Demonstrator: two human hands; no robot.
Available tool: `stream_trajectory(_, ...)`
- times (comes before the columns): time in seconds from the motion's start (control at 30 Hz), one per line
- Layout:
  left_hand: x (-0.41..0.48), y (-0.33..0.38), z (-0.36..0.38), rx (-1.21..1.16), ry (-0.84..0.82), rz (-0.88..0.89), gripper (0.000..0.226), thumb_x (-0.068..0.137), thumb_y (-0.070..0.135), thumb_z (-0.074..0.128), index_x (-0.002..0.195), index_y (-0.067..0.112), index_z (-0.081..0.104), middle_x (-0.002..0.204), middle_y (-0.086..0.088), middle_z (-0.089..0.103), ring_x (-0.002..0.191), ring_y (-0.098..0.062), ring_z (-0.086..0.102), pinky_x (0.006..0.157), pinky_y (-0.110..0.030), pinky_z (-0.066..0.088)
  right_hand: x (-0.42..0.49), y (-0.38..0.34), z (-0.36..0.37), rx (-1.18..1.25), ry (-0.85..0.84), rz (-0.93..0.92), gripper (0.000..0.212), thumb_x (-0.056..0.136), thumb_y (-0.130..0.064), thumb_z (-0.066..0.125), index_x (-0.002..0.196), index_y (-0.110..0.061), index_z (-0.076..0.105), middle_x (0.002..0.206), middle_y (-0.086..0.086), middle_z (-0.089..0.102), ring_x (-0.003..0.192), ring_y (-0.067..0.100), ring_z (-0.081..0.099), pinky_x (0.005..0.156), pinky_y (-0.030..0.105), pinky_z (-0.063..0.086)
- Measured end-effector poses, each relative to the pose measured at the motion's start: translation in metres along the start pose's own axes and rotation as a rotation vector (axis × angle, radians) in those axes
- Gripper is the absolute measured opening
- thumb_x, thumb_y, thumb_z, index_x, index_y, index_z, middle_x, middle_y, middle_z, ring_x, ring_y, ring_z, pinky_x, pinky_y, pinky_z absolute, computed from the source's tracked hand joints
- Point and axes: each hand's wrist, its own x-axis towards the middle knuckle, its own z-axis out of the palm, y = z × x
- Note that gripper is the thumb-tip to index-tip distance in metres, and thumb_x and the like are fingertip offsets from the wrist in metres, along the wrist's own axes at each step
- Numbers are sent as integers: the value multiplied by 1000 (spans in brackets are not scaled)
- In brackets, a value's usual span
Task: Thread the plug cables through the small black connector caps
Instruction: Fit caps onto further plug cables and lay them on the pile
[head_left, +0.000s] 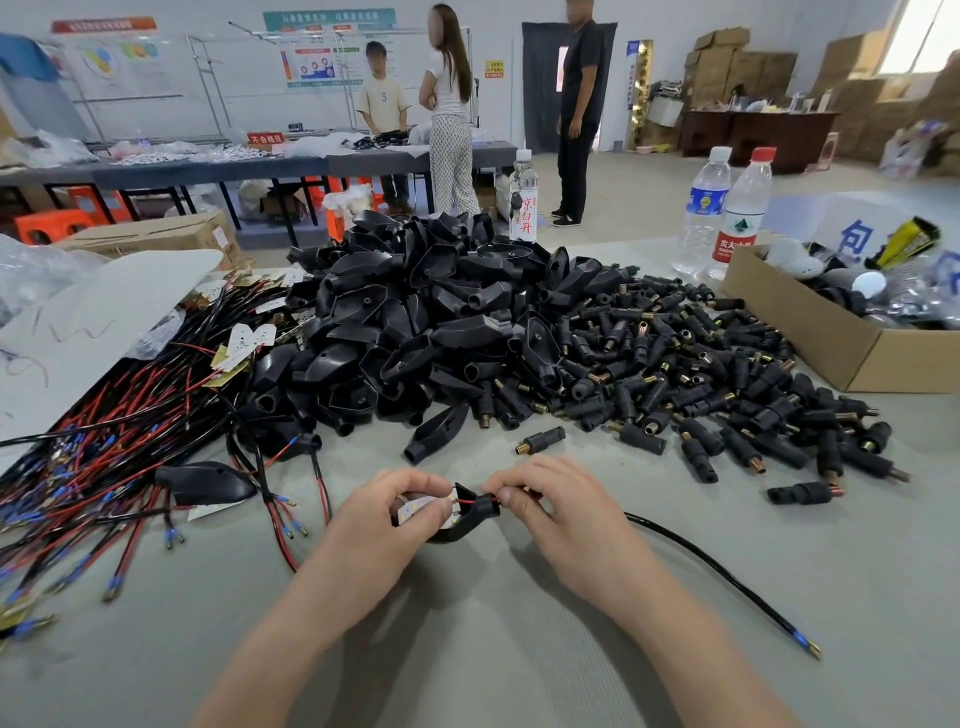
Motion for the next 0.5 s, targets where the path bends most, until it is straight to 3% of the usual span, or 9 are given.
stream_trajectory(0.17, 0, -1, 2, 0, 4, 13, 11, 91, 24, 71, 94, 35, 71, 79, 10, 64, 65, 2, 54, 63, -7, 39, 1, 1, 1, 6, -13, 14, 20, 102, -29, 54, 102, -44, 68, 96, -18, 63, 100, 2, 49, 91, 20, 37)
stream_trajectory(0.27, -1, -2, 2, 1, 9, 32, 13, 91, 24, 72, 96, 35, 69, 85, 20, 66, 69, 2, 56, 66, -9, 41, 1, 3, 1, 11, -13, 33, 20, 101, -29, 55, 103, -43, 69, 94, -26, 60, 102, -3, 46, 87, 14, 33)
stream_trajectory(0.4, -2, -3, 3, 129, 44, 114, 14, 90, 29, 72, 97, 40, 67, 98, 28, 62, 98, 1, 54, 82, -13, 38, 1, 4, 3, -2, -42, 44, 20, 102, -28, 54, 102, -42, 69, 94, -34, 57, 101, -5, 45, 85, 11, 31)
stream_trajectory(0.5, -3, -2, 5, 200, 65, 169, 13, 91, 31, 71, 98, 41, 66, 105, 32, 57, 109, 6, 47, 86, -5, 32, 1, 3, 1, 8, -41, 51, 22, 102, -25, 54, 101, -41, 69, 94, -33, 59, 104, -6, 45, 87, 9, 32)
